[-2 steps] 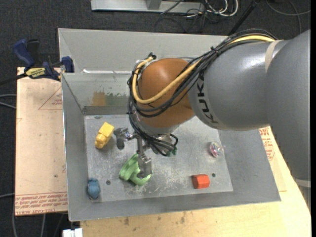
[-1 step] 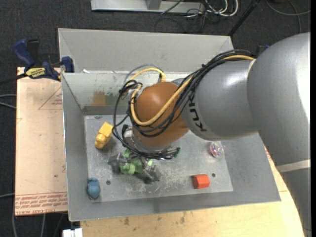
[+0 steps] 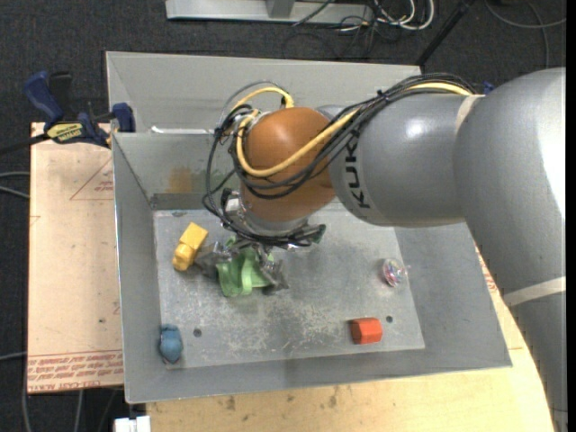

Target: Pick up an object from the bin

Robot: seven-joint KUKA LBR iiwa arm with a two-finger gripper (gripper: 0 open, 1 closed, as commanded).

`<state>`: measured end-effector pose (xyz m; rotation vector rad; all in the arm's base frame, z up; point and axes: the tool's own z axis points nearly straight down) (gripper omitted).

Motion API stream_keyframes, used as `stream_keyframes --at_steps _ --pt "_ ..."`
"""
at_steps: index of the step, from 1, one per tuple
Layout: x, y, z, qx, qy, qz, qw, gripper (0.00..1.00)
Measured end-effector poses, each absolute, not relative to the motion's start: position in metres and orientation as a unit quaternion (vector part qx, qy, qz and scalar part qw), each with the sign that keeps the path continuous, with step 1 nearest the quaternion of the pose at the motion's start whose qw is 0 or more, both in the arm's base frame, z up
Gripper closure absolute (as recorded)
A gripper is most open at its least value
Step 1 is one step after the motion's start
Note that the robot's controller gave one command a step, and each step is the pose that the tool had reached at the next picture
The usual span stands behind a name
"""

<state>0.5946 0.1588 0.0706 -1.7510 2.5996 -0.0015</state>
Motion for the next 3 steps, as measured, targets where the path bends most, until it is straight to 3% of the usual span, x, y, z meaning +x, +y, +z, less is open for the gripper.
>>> stream_keyframes --at_steps 1,2,3 --pt "0.593 0.160 0.071 -0.559 0.829 0.001 0.002 1.00" --pt "0.580 0.106 0.193 -0.564 0.826 -0.002 0.005 1.00" --pt "0.578 0.109 0.188 -0.566 0.825 0.001 0.002 0.00"
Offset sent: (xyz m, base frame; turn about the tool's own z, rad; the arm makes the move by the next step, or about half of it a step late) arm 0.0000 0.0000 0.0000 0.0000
